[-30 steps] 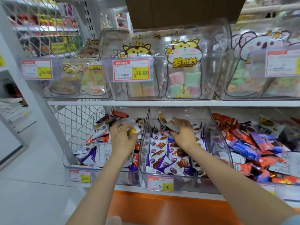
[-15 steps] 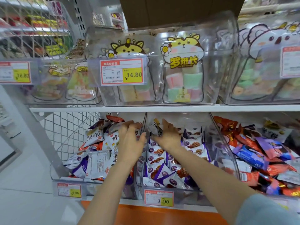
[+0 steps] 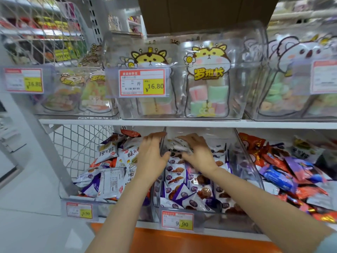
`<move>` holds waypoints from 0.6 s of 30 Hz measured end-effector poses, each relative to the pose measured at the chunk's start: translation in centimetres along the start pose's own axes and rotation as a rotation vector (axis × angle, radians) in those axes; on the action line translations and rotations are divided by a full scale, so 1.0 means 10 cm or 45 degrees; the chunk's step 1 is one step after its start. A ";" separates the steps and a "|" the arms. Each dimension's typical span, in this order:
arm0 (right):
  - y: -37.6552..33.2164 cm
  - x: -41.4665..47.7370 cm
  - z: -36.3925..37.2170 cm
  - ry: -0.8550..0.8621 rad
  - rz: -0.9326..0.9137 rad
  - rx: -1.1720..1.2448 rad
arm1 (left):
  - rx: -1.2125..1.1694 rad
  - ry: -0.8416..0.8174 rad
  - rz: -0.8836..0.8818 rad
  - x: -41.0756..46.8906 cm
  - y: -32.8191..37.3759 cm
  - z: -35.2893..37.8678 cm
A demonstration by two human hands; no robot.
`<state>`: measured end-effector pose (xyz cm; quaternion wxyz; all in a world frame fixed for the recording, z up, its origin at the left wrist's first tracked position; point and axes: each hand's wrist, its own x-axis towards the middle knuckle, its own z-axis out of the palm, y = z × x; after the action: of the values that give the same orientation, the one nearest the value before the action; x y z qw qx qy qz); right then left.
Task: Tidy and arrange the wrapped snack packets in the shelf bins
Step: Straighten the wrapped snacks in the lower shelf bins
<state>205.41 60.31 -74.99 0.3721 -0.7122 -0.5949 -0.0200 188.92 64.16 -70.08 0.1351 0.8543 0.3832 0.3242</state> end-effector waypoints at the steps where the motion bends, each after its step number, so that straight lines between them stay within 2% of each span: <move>1: -0.04 -0.06 -0.10 -0.006 -0.034 0.049 | 0.053 -0.043 0.042 0.00 0.02 0.00; 5: -0.33 -0.30 -0.43 -0.053 0.047 0.408 | 0.134 -0.165 0.233 -0.03 0.09 0.02; 9: -0.44 -0.49 -0.60 0.000 -0.010 0.436 | 0.061 -0.098 0.373 -0.09 0.14 -0.01; 12: -0.41 -0.60 -0.67 -0.051 0.119 0.338 | 0.053 0.031 0.297 -0.11 0.06 -0.07; 15: -0.36 -0.70 -0.66 -0.288 0.235 0.363 | 0.158 0.169 0.161 -0.09 -0.10 -0.18; 18: -0.29 -0.77 -0.60 -0.487 0.198 0.228 | 0.271 0.194 0.055 -0.09 -0.25 -0.26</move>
<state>203.14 50.63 -72.79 0.3147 -0.7108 -0.5974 0.1972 185.35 65.13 -69.66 0.0072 0.8448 0.4061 0.3484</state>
